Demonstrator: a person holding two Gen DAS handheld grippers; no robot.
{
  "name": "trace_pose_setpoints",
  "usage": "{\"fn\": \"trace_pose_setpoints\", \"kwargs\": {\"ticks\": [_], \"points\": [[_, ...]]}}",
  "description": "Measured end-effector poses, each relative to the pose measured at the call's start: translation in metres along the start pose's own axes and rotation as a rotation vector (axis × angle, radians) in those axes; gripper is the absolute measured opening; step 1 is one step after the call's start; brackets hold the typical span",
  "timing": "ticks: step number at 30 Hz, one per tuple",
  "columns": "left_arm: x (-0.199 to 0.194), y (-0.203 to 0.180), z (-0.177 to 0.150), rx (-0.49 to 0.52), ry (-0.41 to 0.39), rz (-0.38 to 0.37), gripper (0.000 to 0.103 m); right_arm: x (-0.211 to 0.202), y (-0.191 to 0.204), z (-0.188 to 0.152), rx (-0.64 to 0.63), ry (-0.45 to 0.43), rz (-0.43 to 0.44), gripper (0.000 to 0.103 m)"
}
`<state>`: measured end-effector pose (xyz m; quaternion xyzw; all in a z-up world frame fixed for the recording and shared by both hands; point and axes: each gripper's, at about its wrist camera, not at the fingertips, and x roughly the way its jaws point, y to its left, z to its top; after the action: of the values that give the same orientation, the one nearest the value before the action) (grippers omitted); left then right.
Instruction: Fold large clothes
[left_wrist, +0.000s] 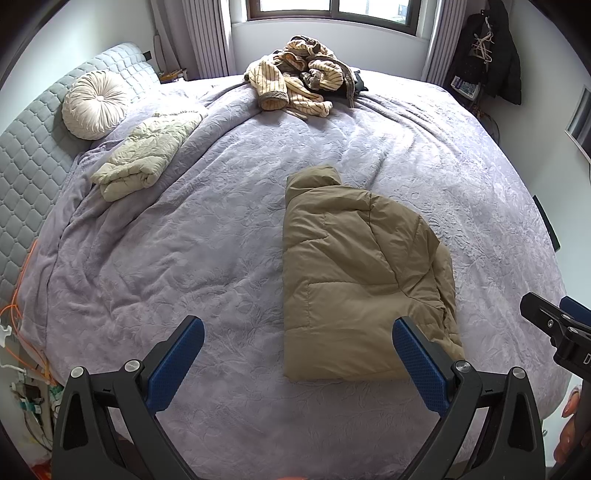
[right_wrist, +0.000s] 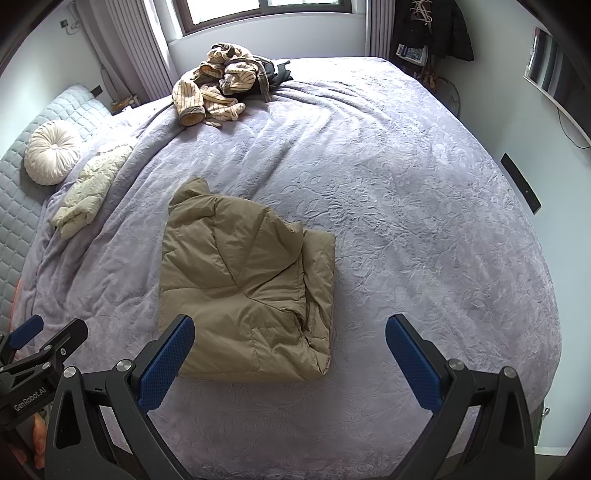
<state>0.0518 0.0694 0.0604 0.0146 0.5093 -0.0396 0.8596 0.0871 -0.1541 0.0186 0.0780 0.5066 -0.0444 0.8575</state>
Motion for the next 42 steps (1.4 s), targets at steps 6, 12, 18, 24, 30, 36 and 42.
{"fn": "trace_pose_setpoints", "kwargs": {"ticks": [6,12,18,24,30,36,42], "points": [[0.0007,0.0006,-0.0001,-0.001,0.002,0.000,0.102,-0.0001,0.0000,-0.0001,0.000,0.000,0.000,0.103],[0.0012,0.0011,-0.0006,0.001,0.003,-0.001,0.102,0.0002,-0.0011,0.0006,-0.001,0.001,0.001,0.103],[0.0016,0.0021,-0.0009,-0.003,0.005,0.001,0.102,0.0006,-0.0005,0.0002,0.002,0.007,0.000,0.103],[0.0032,0.0044,0.0003,-0.004,0.005,0.002,0.102,0.0006,-0.0002,0.0000,0.003,0.008,-0.001,0.103],[0.0032,0.0047,0.0008,-0.002,0.006,0.001,0.102,0.0013,0.0007,0.0006,0.004,0.008,-0.001,0.103],[0.0051,0.0042,0.0014,-0.001,0.007,0.001,0.102,0.0010,0.0001,0.0007,0.003,0.008,-0.001,0.103],[0.0078,0.0009,0.0025,0.003,0.006,-0.001,0.102,0.0007,0.0008,0.0005,0.005,0.009,-0.002,0.103]]}}
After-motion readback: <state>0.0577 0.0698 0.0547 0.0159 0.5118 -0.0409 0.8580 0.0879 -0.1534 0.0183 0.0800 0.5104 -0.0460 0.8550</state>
